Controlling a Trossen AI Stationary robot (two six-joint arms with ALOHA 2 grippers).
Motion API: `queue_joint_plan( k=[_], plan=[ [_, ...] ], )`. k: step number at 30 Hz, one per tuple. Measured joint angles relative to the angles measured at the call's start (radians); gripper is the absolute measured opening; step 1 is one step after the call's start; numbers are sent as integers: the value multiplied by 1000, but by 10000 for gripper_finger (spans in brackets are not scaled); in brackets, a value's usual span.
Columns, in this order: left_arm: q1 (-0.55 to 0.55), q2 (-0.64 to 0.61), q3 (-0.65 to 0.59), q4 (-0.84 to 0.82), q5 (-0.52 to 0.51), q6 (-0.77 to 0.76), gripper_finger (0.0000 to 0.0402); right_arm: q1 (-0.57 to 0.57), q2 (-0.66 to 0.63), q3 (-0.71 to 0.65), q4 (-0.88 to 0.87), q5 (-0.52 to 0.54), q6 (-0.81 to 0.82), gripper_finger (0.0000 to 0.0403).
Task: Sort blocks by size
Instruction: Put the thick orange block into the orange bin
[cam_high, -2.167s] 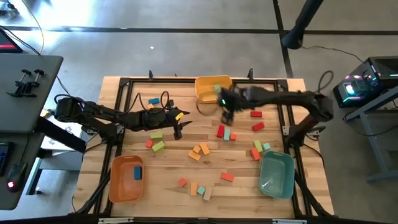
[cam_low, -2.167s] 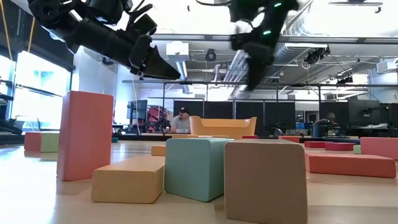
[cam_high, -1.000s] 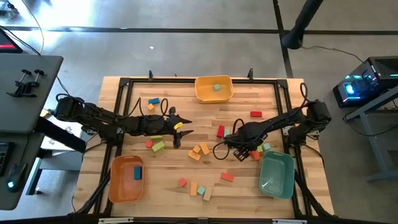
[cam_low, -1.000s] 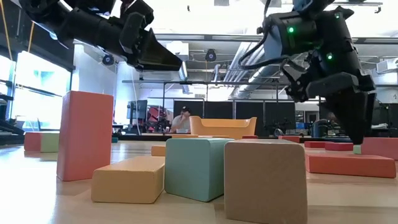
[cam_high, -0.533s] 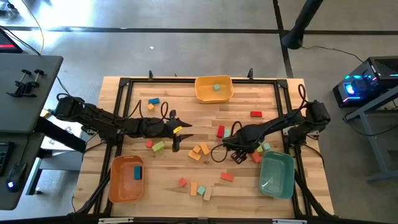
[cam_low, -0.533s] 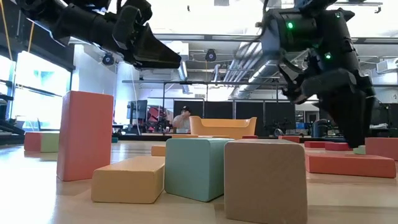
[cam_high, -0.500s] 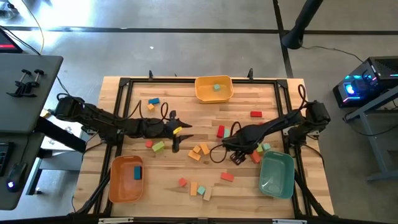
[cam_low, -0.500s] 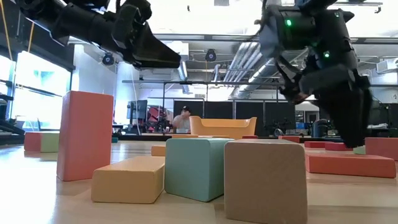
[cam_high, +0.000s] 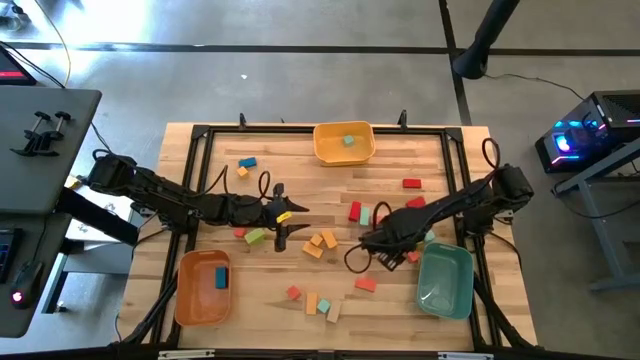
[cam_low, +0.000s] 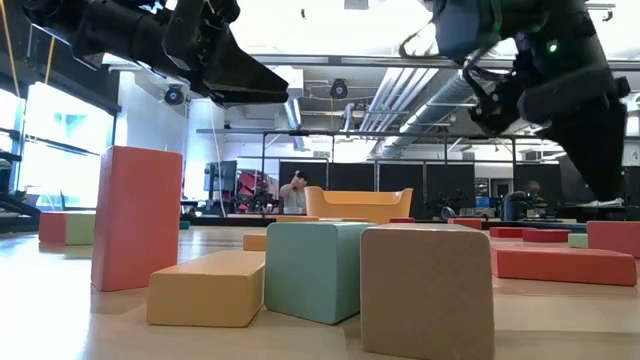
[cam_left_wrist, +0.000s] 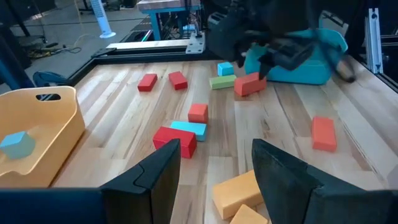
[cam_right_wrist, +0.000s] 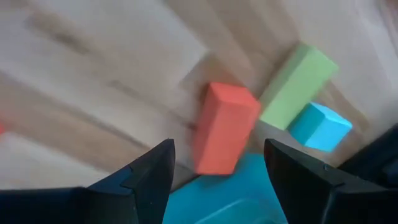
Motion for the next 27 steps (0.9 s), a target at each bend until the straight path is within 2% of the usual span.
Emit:
queue_joint_plan(
  k=[4,16,20,25,27],
  plan=[
    [0,3,0,-22,0,-36,184,-18,0,-37,13,-27,26,243],
    [-26,3,0,-31,-12,-61,184,-79,1,-134,195,-84,-65,243],
    [-28,3,0,-30,-18,-59,184,-79,1,-131,321,-91,-108,243],
    [-27,3,0,-29,-19,-58,184,-69,1,-130,589,-126,-267,243],
    [-27,3,0,-29,-19,-57,184,-58,1,-118,627,-131,-321,243]
  ],
)
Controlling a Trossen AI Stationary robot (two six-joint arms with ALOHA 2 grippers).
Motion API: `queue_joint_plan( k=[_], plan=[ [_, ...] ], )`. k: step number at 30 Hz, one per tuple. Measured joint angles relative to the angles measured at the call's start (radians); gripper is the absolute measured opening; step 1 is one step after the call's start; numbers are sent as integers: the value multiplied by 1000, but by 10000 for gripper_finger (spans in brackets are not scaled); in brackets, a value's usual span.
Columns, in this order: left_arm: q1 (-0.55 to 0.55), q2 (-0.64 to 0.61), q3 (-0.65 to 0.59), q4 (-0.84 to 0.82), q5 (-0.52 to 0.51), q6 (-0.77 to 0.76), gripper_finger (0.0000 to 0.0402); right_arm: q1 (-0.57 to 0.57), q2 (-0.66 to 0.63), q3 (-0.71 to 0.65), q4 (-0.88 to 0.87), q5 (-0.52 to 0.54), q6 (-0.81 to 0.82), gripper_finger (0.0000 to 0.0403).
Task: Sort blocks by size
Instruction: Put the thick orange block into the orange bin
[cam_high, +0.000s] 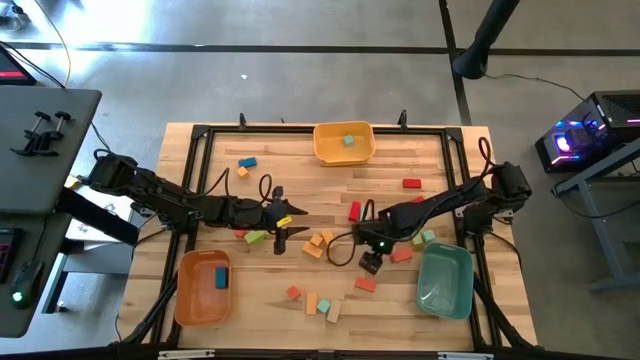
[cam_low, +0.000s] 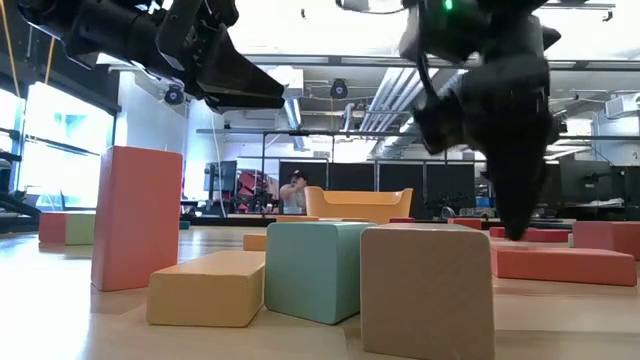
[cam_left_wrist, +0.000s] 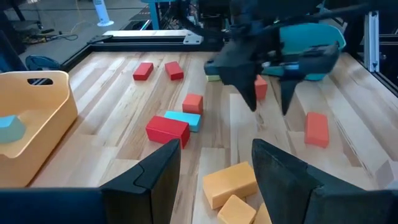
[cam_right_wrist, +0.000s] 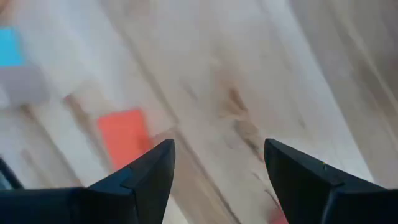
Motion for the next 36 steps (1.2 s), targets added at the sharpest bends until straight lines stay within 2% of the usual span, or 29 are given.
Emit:
queue_joint_plan(
  k=[3,8,13,16,19,27,36],
  plan=[
    [0,0,0,0,0,9,184,14,0,48,-65,48,-49,243],
    [0,0,0,4,0,43,184,41,-1,123,-289,162,-118,243],
    [0,0,0,7,0,43,184,81,-1,114,-360,130,-335,243],
    [0,0,0,7,0,43,184,109,0,93,-364,96,-406,243],
    [0,0,0,7,0,43,184,139,0,75,-364,108,-462,243],
    [0,0,0,7,0,43,184,184,0,21,-367,244,-479,243],
    [0,0,0,7,0,43,184,183,0,4,-381,251,-430,243]
  ],
)
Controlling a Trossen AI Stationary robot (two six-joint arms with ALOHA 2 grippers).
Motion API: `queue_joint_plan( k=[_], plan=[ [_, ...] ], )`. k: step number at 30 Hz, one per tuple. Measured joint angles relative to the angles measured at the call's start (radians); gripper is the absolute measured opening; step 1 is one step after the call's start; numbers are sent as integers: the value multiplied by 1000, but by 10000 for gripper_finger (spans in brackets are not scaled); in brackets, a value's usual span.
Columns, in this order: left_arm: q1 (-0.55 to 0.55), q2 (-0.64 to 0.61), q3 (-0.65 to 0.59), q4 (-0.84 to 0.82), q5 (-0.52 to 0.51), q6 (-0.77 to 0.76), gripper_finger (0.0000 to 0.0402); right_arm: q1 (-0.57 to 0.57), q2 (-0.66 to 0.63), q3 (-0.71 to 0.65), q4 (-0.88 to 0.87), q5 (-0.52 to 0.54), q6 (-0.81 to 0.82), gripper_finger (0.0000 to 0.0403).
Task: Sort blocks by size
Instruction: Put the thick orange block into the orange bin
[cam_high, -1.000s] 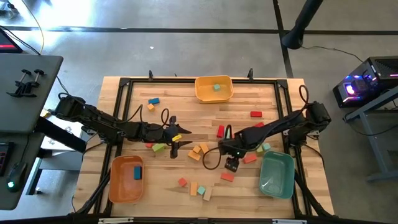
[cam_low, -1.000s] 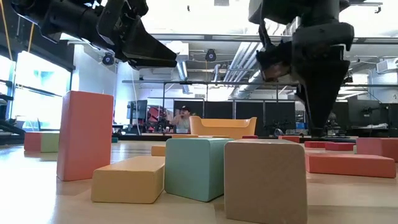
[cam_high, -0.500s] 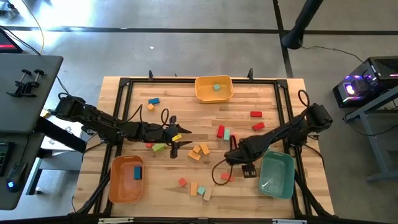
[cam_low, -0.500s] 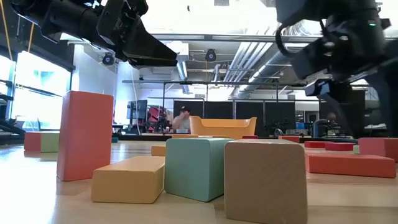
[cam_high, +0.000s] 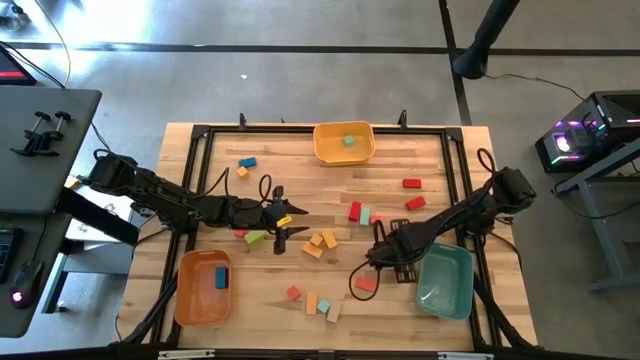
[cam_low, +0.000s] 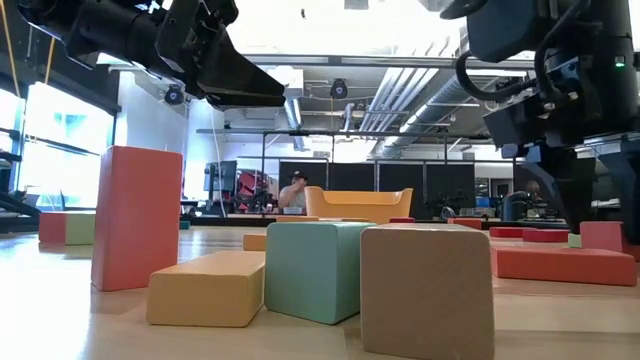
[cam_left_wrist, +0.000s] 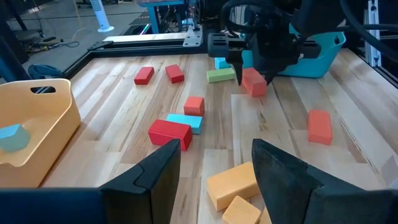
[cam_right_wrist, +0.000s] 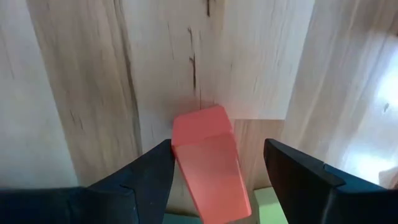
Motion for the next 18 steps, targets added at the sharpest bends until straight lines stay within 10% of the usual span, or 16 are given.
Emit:
queue_joint_plan(
  k=[18],
  plan=[
    [-2,0,0,9,0,-8,184,0,85,2,3,27,-41,243]
  ],
)
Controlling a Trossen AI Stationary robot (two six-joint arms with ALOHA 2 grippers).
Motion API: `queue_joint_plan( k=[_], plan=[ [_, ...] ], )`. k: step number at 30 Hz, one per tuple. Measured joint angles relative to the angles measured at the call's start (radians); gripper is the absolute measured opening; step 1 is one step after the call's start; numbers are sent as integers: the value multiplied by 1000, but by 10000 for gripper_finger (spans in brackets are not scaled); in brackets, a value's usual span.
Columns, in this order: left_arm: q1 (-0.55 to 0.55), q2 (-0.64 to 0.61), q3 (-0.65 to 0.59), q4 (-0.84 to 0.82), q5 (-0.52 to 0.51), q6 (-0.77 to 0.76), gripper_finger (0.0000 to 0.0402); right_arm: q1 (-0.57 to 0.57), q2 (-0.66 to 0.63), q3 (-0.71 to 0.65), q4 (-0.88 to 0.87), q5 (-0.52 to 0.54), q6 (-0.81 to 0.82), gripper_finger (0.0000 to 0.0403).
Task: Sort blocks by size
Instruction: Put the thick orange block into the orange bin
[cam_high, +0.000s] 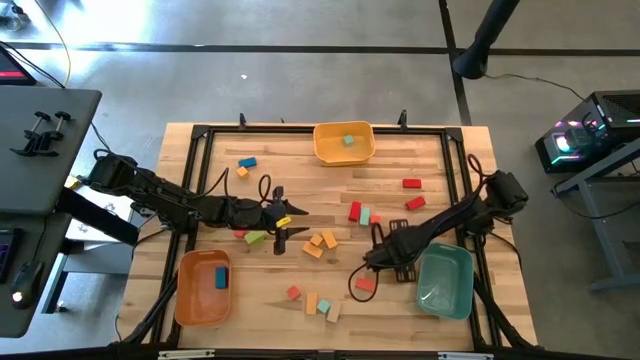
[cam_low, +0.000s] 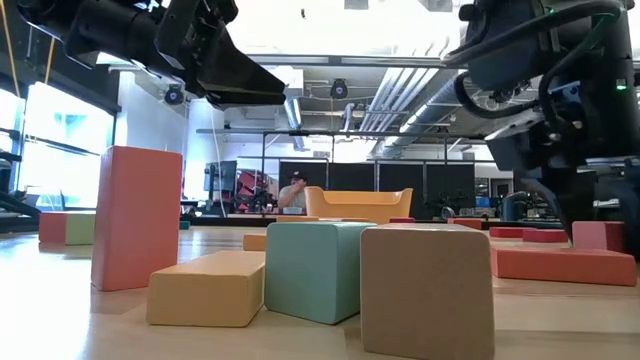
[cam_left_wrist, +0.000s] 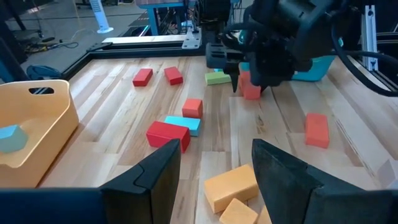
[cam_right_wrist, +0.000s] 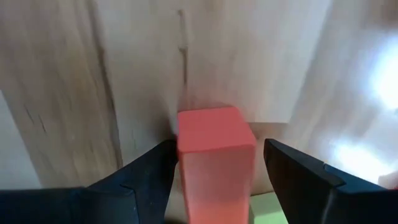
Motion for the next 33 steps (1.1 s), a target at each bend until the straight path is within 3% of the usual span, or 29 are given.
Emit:
queue_joint_plan(
  k=[6,13,19,21,28,30,33],
  plan=[
    [0,0,0,0,0,0,184,0,14,1,8,-6,-47,223],
    [0,0,0,-1,0,0,184,1,-22,-6,44,40,-63,129],
    [-2,0,0,-3,0,1,184,-2,-75,-34,227,168,-29,128],
    [-2,0,0,-9,0,10,184,0,-133,-117,493,199,-25,128],
    [-3,0,0,-8,0,35,184,-1,-270,-511,1750,409,-82,131],
    [-9,0,0,3,-2,89,184,-1,-271,-546,1992,447,-171,131],
    [-29,2,-1,94,-1,184,184,-3,-271,-529,2140,473,-356,131]
  ],
)
